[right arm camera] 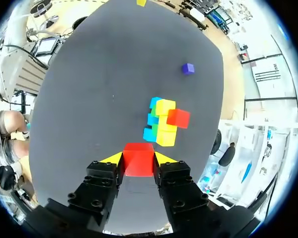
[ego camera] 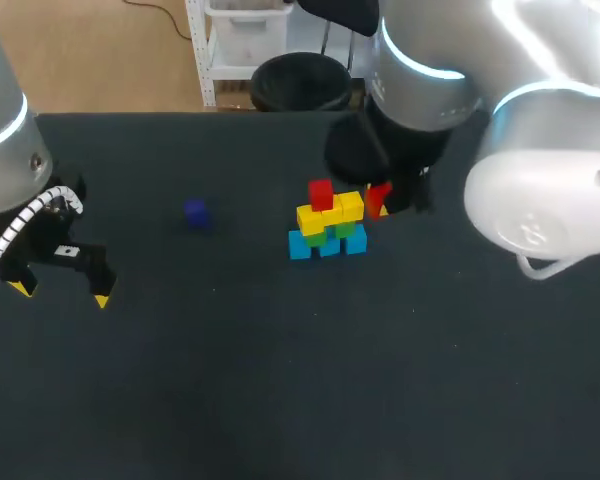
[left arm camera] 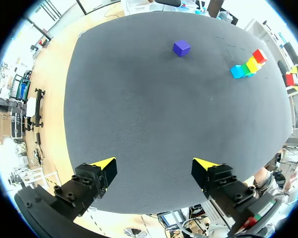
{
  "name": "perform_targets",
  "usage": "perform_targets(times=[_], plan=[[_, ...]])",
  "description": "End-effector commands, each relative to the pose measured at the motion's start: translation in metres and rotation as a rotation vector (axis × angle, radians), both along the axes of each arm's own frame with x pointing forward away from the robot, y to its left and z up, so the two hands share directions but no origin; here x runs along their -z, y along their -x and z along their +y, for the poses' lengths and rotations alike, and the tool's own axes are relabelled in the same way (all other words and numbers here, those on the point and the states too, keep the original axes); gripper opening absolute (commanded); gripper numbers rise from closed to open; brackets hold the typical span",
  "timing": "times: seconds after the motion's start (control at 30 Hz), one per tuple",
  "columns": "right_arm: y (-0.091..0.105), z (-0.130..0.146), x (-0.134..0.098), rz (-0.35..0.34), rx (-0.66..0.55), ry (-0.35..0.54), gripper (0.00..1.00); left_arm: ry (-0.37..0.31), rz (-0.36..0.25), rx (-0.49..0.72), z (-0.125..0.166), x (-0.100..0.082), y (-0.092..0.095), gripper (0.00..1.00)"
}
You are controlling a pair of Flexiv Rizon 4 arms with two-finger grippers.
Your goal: Place the blue cubes, place green cubes on the blue cubes, place the yellow cubes on the green cubes, then place the red cubes on the yellow cubes, and place purple cube on the red cubes.
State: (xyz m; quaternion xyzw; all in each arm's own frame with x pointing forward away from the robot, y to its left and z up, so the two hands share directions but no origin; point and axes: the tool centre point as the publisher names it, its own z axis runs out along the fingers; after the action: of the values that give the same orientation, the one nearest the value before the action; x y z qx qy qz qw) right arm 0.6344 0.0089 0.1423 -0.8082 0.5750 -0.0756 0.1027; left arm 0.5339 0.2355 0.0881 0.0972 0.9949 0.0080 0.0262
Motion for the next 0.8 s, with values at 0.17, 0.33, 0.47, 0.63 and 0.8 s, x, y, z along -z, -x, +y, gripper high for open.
perform_targets(times=[0.17,0.33,0.47,0.63,0.8], plan=[[-0.017,0.007,0.011,0.072,0.046,0.001,0.00,0.000,0.003,0.002,0.000,0.000,-0.001,1.00],[-0.021,-0.001,0.010,0.070,0.057,-0.007,0.00,0.000,0.003,0.002,0.000,0.000,-0.001,1.00],[-0.021,-0.001,0.010,0.070,0.057,-0.007,0.00,0.000,0.003,0.002,0.000,0.000,-0.001,1.00],[-0.021,-0.001,0.010,0.070,0.057,-0.007,0.00,0.000,0.003,0.002,0.000,0.000,-0.001,1.00],[-0.021,-0.001,0.010,0.070,0.057,-0.007,0.00,0.000,0.003,0.002,0.000,0.000,-0.001,1.00]])
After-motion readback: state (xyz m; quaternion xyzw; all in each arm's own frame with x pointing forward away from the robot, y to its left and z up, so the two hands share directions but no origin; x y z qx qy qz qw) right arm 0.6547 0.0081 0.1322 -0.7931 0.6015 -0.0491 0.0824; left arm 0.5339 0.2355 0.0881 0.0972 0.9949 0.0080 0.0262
